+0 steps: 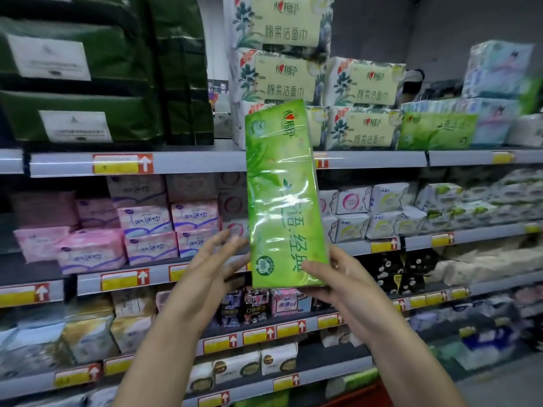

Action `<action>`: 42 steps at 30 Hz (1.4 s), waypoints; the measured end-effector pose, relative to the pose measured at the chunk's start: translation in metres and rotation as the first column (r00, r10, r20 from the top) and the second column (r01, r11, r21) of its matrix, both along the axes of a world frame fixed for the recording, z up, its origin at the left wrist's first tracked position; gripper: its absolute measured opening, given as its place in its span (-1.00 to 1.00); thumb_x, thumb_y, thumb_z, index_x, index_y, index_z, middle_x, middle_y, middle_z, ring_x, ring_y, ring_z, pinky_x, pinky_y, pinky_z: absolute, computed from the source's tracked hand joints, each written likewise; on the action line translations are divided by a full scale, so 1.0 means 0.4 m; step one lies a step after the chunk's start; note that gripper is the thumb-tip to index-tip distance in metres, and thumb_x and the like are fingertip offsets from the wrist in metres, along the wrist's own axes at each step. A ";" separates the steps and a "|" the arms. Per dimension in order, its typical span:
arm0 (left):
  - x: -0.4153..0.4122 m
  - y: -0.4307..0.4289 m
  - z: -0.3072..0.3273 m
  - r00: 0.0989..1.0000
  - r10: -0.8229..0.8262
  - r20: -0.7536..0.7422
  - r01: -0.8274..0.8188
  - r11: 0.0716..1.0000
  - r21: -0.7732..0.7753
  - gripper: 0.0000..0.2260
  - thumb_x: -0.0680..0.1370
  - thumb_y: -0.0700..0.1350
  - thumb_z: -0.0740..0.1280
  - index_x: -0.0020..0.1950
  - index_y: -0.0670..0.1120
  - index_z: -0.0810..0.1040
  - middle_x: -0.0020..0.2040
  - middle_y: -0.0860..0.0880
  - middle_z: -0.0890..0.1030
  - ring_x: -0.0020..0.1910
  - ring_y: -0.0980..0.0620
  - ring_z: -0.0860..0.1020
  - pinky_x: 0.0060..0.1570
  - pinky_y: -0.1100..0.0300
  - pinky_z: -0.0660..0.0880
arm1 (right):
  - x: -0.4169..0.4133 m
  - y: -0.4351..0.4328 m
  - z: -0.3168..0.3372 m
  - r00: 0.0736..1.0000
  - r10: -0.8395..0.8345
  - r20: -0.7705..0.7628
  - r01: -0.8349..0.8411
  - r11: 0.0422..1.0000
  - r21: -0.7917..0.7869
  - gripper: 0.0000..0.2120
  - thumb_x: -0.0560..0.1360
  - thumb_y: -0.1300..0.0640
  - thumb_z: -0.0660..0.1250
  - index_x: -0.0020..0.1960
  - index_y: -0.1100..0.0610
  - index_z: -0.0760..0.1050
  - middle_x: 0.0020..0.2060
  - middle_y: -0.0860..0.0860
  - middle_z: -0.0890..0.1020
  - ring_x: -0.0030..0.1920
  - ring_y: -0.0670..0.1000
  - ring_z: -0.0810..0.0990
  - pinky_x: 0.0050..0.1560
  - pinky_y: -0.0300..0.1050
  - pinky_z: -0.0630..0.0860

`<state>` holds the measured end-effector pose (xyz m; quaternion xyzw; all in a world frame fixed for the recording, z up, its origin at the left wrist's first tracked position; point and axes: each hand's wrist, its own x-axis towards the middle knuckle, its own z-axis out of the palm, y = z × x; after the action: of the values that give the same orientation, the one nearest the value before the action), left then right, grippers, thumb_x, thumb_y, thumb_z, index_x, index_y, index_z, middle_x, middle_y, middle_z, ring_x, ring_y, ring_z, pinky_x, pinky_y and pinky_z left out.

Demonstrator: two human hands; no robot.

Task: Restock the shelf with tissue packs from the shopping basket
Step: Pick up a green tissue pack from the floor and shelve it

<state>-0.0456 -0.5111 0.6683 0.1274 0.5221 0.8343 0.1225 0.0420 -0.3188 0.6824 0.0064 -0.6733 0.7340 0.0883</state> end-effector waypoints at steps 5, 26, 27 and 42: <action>-0.058 -0.018 0.085 0.999 -0.016 -0.043 0.021 0.995 0.101 0.05 -0.09 0.21 0.65 0.34 -0.03 0.39 0.22 -0.07 0.58 0.06 -0.06 0.66 -0.16 -0.02 0.63 | 0.013 0.052 0.036 0.994 -0.060 -0.093 0.064 0.997 0.046 -0.56 0.30 0.08 0.40 0.18 0.01 0.51 0.01 -0.03 0.70 0.01 0.01 0.67 0.09 -0.01 0.56; -0.060 0.224 0.109 0.980 -0.143 -0.135 0.160 0.979 0.124 -0.01 -0.21 -0.05 0.70 0.20 -0.13 0.52 0.00 -0.13 0.70 -0.11 -0.12 0.69 -0.23 0.10 0.63 | 0.114 0.421 0.106 0.873 -0.480 -0.083 0.441 0.851 -0.284 -0.37 0.23 -0.10 0.51 0.20 0.17 0.48 0.03 0.11 0.69 0.03 0.13 0.67 0.04 0.14 0.60; -0.052 0.258 0.114 0.985 -0.119 -0.123 0.136 0.981 0.141 -0.07 -0.18 -0.09 0.70 0.17 -0.15 0.52 -0.04 -0.10 0.71 -0.13 -0.08 0.69 -0.26 0.15 0.63 | 0.118 0.445 0.111 0.866 -0.492 -0.090 0.451 0.846 -0.286 -0.40 0.22 -0.11 0.51 0.16 0.15 0.49 0.00 0.08 0.70 0.00 0.11 0.68 0.06 0.13 0.59; 0.100 0.882 0.141 0.999 -0.004 -0.052 0.023 0.926 0.377 -0.53 0.43 -0.25 0.30 0.35 -0.18 0.42 -0.07 -0.01 0.72 -0.17 0.00 0.70 -0.29 0.18 0.63 | 0.256 1.005 0.200 0.897 -0.373 -0.238 0.376 0.926 -0.035 -0.10 0.09 -0.12 0.62 0.38 -0.13 0.37 0.14 -0.09 0.64 0.14 0.02 0.62 0.24 0.18 0.48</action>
<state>-0.0055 -0.1582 0.7246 0.1729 0.3542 0.9148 0.0884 0.1443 0.0830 0.7625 -0.0339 -0.6506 0.6932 0.3084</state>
